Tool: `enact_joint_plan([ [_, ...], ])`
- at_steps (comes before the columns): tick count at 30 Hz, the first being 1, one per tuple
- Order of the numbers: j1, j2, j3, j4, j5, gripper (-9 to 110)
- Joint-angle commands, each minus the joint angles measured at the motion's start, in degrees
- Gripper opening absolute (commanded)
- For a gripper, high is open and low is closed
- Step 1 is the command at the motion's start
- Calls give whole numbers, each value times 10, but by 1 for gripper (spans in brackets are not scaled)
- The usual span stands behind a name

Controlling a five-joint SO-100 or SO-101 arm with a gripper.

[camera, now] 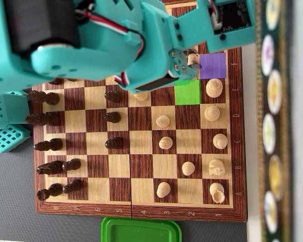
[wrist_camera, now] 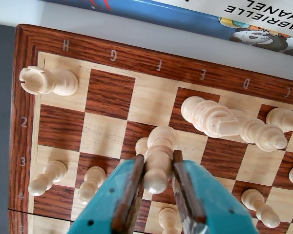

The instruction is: Play chess

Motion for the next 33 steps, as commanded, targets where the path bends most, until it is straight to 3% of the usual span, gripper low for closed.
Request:
enact_joint_plan([
  [1, 7, 54, 9, -4, -2, 9],
  [33, 53, 62, 100, -37, -2, 9],
])
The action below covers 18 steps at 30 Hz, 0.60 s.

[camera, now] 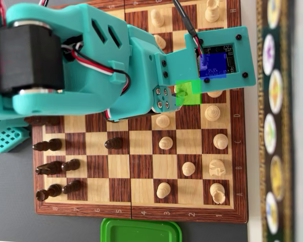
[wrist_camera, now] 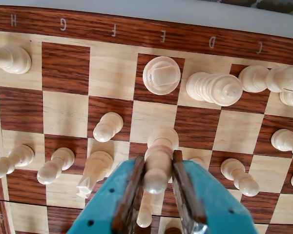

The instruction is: Play chess

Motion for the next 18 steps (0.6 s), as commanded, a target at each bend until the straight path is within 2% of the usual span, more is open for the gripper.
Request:
enact_joint_plan([
  [1, 1, -3, 2, -35, -2, 9],
  [18, -2, -12, 33, -43, 2, 9],
])
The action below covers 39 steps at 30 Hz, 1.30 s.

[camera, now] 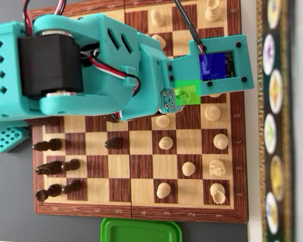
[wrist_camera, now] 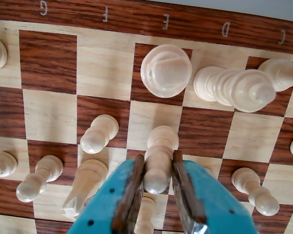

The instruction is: Play chess

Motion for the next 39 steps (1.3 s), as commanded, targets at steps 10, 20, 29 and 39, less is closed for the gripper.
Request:
enact_joint_plan([
  [10, -4, -4, -4, -23, 0, 9],
  [20, -9, -7, -8, -23, 4, 9],
  [29, -9, -4, -8, -23, 6, 9],
  [39, -13, -3, -9, -23, 11, 9],
])
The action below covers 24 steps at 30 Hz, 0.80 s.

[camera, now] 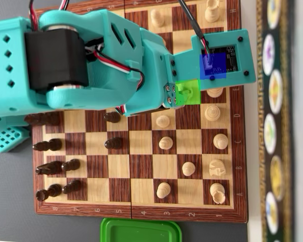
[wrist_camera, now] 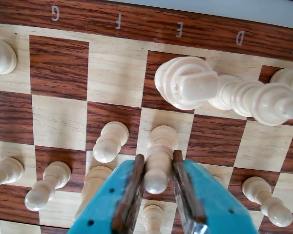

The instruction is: Play chess

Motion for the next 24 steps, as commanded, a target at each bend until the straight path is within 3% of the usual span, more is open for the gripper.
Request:
enact_joint_plan([
  [1, 2, 8, -9, -8, 4, 9],
  [14, 6, 5, -14, -8, 4, 10],
  [18, 5, 5, -14, -8, 4, 17],
  [24, 1, 8, -15, -8, 4, 17],
])
